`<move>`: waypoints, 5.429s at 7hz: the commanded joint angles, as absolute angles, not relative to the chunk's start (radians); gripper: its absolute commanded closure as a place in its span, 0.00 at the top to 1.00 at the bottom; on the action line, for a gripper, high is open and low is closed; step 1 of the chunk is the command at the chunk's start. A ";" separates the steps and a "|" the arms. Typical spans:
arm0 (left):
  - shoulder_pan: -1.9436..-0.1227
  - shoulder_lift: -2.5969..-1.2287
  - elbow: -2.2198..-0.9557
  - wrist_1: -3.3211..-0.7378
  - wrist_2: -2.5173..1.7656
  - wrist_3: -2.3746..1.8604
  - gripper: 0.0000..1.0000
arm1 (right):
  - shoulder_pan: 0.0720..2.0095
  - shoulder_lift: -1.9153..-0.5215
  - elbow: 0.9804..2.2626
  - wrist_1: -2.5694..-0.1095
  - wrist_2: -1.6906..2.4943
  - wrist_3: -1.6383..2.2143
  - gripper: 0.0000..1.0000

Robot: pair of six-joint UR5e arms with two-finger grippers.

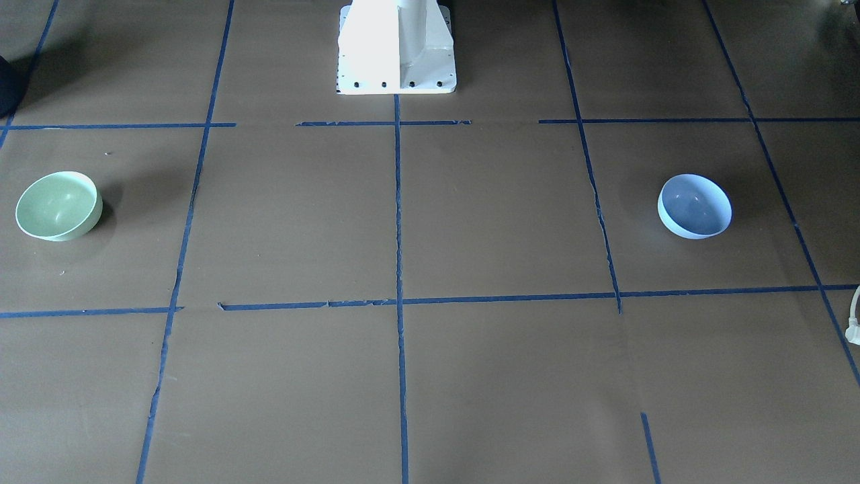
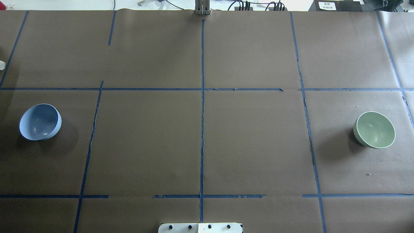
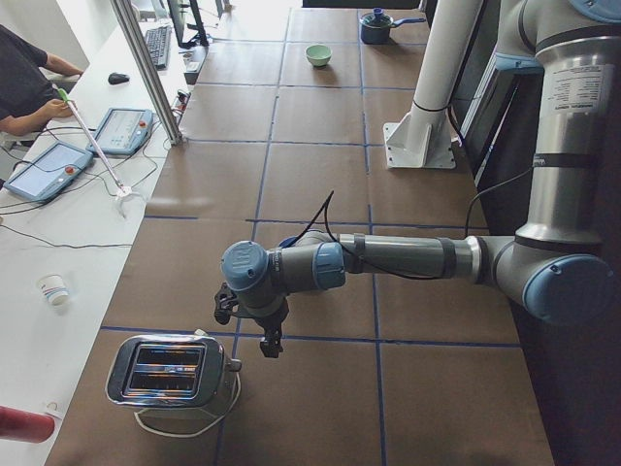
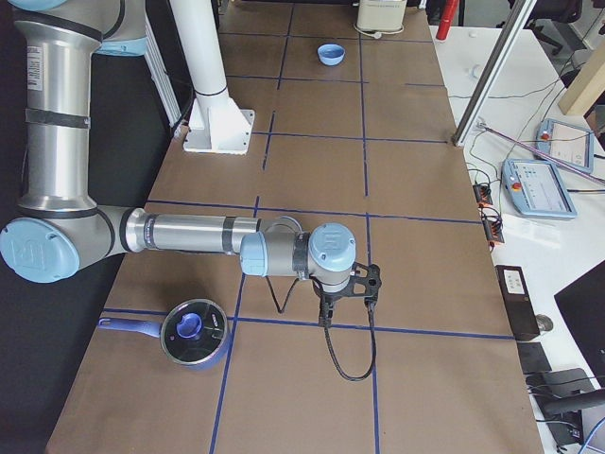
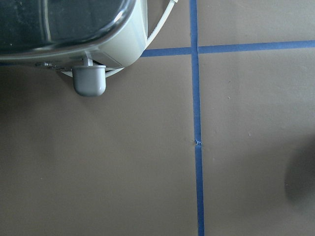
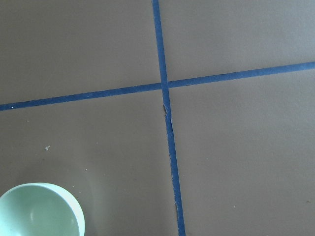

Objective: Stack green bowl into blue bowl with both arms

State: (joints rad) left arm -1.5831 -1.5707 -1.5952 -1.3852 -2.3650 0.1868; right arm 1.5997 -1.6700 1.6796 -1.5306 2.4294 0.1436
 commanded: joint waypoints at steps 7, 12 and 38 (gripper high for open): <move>-1.583 -1.577 -1.598 -1.385 -2.365 0.189 1.00 | 1.600 -1.671 1.681 -1.525 2.428 0.144 1.00; -1.583 -1.582 -1.605 -1.387 -2.365 0.187 1.00 | 1.600 -1.667 1.681 -1.523 2.428 0.147 1.00; -1.091 -1.578 -1.770 -1.891 -2.457 -0.763 0.00 | 1.600 -1.669 1.738 -1.525 2.441 0.160 1.00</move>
